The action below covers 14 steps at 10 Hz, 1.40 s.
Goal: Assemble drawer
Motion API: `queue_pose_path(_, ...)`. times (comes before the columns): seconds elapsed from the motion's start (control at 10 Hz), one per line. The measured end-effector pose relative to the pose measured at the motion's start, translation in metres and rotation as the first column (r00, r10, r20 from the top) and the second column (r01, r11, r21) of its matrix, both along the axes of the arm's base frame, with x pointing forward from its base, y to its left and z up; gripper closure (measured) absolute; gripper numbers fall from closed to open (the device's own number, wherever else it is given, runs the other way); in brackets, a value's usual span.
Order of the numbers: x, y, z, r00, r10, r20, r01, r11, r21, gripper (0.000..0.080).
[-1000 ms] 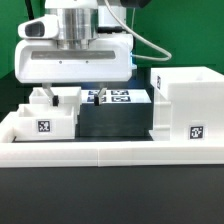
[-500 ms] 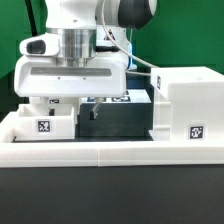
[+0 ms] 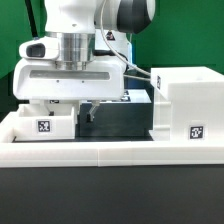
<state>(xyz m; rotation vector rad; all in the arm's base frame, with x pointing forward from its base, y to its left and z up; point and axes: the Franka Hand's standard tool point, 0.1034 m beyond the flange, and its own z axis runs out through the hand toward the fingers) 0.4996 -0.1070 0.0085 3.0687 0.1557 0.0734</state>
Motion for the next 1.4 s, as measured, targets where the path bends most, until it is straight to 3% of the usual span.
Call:
queue_pose_path(0.3, 0.001, 0.006, -0.001, 1.000, 0.009, -0.002, -0.009, 1.000, 0.005, 0.0727)
queue_pose_path(1.1, 0.000, 0.010, -0.001, 1.000, 0.006, -0.005, -0.006, 1.000, 0.009, 0.0752)
queue_pose_path(1.4, 0.006, 0.024, 0.011, 0.995, 0.104, 0.004, -0.104, 0.995, 0.008, 0.0752)
